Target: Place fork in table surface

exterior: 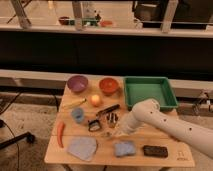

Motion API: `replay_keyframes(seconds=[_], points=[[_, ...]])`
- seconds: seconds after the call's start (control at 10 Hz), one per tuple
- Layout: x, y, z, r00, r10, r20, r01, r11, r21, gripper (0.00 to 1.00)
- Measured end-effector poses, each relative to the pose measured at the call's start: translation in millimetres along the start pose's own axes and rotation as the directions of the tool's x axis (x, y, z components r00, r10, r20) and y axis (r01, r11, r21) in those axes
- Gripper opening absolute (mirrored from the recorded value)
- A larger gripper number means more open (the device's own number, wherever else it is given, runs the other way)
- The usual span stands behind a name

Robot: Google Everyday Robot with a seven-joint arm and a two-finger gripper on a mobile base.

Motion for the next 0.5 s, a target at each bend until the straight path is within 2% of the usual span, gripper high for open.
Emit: replay_keyframes(seconds=[0.5], points=[[1.4,0.7,6.5,1.0,0.002,-0.005,-0.002,1.0,-0.015,0.14]])
